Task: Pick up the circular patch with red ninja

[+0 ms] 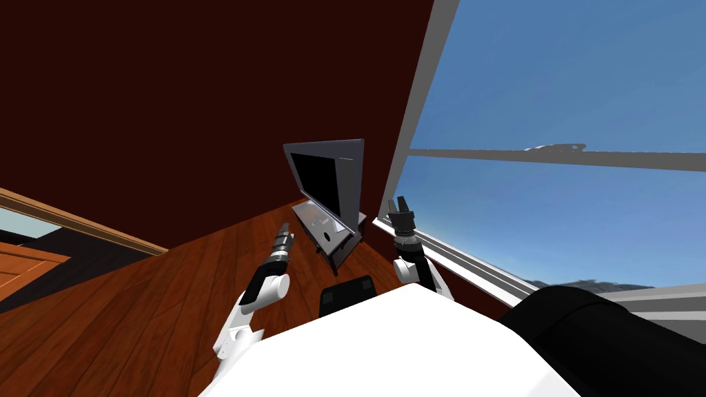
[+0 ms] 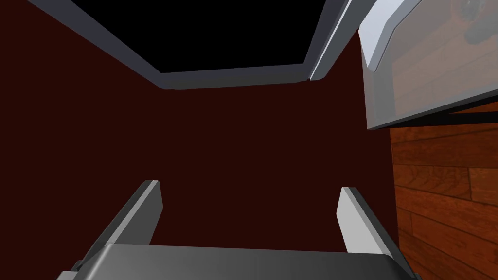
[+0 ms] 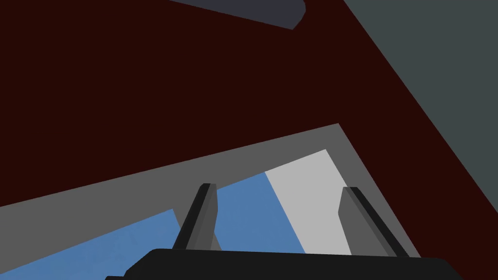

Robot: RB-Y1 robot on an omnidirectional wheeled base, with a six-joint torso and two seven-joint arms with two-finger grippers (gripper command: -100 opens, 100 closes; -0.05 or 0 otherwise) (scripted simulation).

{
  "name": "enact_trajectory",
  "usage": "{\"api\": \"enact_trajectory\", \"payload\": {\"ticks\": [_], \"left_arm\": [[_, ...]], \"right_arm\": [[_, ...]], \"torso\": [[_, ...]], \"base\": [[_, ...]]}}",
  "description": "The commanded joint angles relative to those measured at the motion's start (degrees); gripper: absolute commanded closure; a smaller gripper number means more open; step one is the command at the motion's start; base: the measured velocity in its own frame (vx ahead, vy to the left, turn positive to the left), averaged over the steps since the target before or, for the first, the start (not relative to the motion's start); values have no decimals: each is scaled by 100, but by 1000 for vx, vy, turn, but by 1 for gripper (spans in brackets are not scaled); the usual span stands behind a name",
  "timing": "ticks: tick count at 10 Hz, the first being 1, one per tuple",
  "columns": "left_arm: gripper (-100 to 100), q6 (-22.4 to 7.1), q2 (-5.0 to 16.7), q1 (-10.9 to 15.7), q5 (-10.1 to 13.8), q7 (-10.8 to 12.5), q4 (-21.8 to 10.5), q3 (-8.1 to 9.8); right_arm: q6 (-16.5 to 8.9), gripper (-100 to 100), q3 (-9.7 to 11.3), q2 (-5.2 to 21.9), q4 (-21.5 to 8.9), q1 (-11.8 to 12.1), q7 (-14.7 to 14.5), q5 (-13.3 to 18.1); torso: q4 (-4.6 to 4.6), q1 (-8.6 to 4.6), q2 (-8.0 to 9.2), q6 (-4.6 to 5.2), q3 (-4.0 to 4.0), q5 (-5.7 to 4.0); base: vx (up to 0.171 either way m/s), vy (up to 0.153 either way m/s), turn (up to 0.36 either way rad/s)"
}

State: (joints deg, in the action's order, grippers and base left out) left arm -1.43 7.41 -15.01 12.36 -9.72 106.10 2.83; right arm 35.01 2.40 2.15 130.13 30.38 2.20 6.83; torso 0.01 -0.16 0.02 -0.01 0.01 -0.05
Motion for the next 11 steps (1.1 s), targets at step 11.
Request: {"api": "enact_trajectory", "payload": {"ticks": [11], "left_arm": [[-100, -1681, 130, 1314, 422, -1134, -1853, 57]], "right_arm": [[0, 0, 0, 0, 0, 0, 0, 0]], "torso": [[-1, 4, -4, -2, -2, 0]], "base": [[4, -45, -34]]}}
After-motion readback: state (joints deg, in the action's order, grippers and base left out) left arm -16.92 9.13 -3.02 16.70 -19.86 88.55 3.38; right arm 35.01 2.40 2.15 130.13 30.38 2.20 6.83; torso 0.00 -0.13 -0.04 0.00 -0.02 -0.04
